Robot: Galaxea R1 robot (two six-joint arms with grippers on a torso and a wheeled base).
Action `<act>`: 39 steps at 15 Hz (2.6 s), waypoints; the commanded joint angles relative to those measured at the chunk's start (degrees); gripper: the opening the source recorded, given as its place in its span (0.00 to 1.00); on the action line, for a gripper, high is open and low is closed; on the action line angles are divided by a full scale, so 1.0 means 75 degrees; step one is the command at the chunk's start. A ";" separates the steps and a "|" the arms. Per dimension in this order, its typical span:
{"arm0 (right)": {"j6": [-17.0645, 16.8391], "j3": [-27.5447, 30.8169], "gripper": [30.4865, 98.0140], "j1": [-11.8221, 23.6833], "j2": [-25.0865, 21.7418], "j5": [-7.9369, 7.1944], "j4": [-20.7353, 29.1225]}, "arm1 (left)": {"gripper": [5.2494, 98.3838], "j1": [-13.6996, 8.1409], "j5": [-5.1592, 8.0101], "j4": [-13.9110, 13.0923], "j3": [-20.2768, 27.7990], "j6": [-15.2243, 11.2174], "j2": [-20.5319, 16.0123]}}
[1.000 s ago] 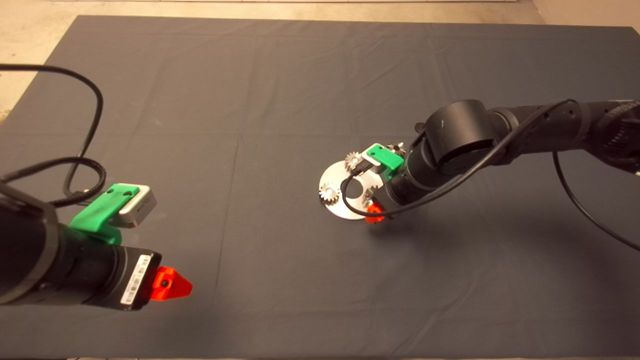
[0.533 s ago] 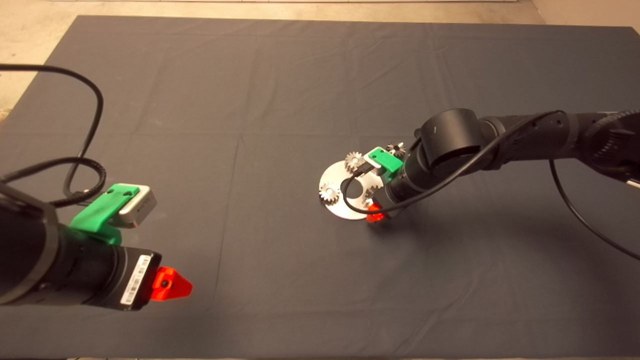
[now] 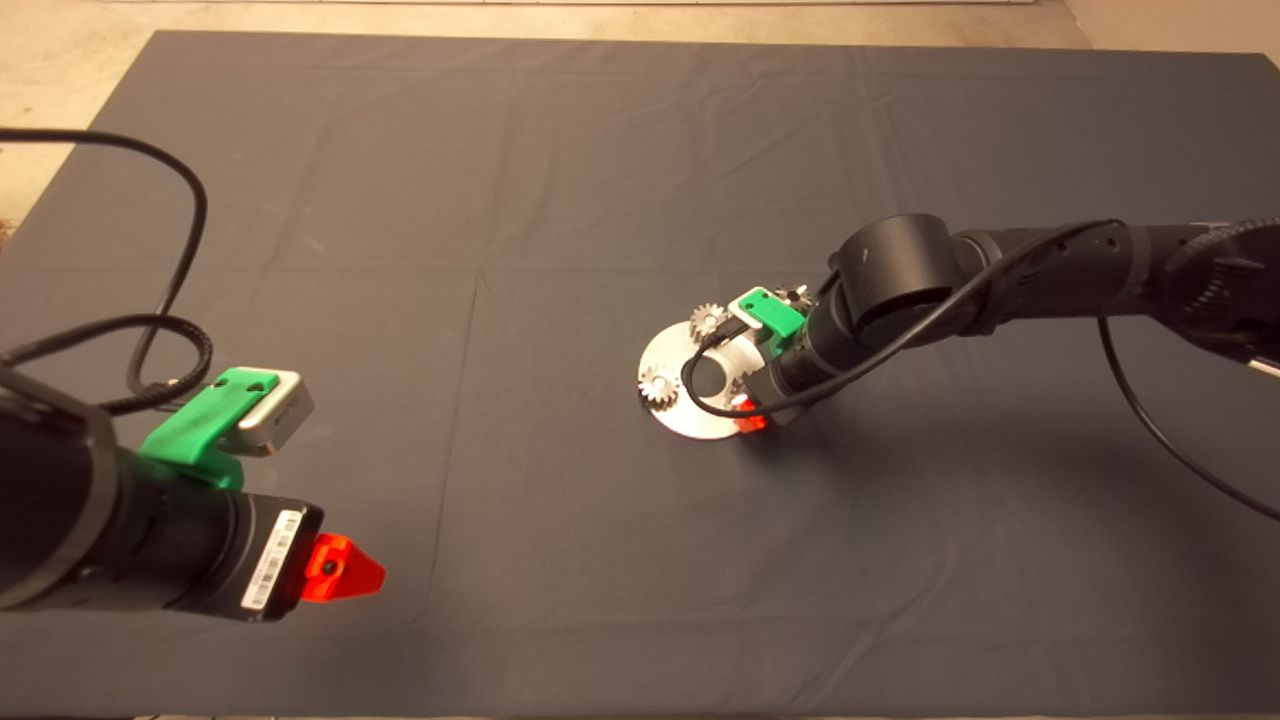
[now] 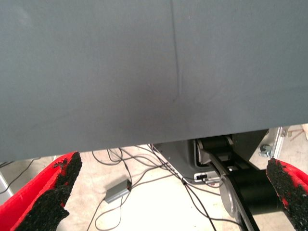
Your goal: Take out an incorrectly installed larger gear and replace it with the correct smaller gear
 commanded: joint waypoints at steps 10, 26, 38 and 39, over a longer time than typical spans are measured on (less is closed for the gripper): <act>-0.0424 0.0039 0.75 0.0130 0.0131 -0.0218 -0.0489 | 1.00 0.0018 0.0017 -0.0125 0.0118 -0.0038 -0.0010; -0.0359 -0.0008 0.65 0.0141 0.0189 0.0805 -0.0477 | 1.00 0.0018 0.0017 -0.0125 0.0118 -0.0038 -0.0010; -0.0354 -0.0055 0.46 0.0141 0.0166 0.0912 -0.0477 | 1.00 0.0030 0.0017 -0.0125 0.0118 -0.0038 -0.0010; -0.0377 -0.0055 0.41 0.0141 0.0183 0.0901 -0.0477 | 1.00 0.0035 0.0017 -0.0125 0.0118 -0.0038 -0.0015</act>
